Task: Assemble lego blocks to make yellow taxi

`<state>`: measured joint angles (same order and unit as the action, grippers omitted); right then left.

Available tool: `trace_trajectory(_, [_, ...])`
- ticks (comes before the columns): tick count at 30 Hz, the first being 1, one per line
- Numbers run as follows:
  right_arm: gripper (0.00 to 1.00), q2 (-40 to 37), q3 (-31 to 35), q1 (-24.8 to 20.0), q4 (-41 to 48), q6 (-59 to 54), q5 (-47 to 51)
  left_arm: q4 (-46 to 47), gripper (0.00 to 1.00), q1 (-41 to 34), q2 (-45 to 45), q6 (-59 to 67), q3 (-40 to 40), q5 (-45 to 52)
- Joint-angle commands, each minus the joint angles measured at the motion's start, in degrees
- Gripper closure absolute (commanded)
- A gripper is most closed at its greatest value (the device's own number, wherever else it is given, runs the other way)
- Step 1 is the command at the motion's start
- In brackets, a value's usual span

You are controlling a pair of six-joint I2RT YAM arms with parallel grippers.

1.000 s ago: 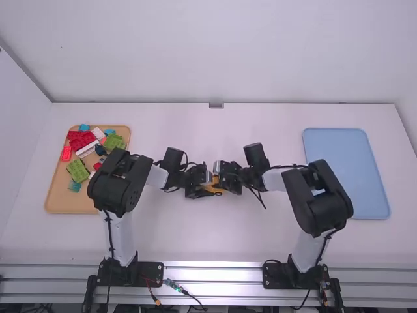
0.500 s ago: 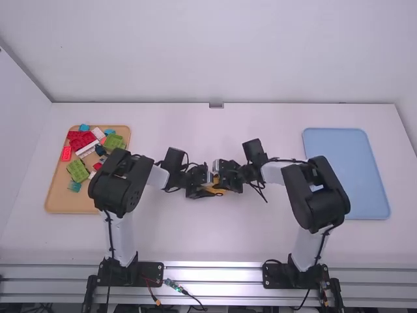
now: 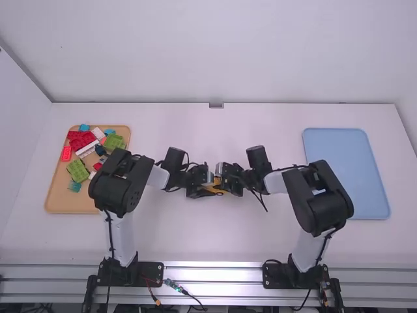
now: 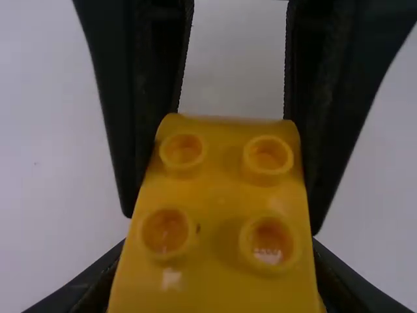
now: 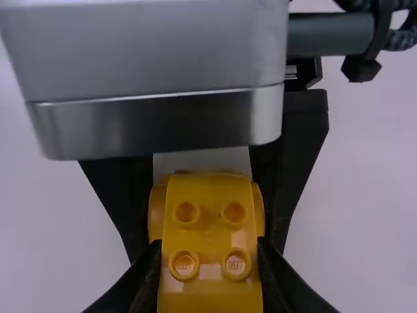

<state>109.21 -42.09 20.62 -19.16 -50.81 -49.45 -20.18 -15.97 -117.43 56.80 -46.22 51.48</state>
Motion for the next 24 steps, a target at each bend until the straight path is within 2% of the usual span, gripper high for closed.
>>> trace_trajectory(1, [1.00, 0.05, 1.57, -0.07, 1.14, 1.29, 2.91, 0.68, 0.98, 0.22, -2.12, 1.51, 0.85, -5.96])
trace_trajectory(6, [1.00, 0.05, 1.57, -0.02, 1.90, 1.57, 5.68, 0.61, 0.98, 0.22, -2.12, -0.17, 0.72, -7.80])
trace_trajectory(16, [1.00, 0.07, 1.62, -1.42, 4.87, -0.57, 5.77, 0.17, 0.98, 0.22, -2.12, -0.39, 0.85, -7.82])
trace_trajectory(24, [1.00, 0.07, 1.62, -1.55, 4.04, -1.70, 5.81, 0.22, 0.98, 0.20, -2.12, -0.42, 0.83, -7.14])
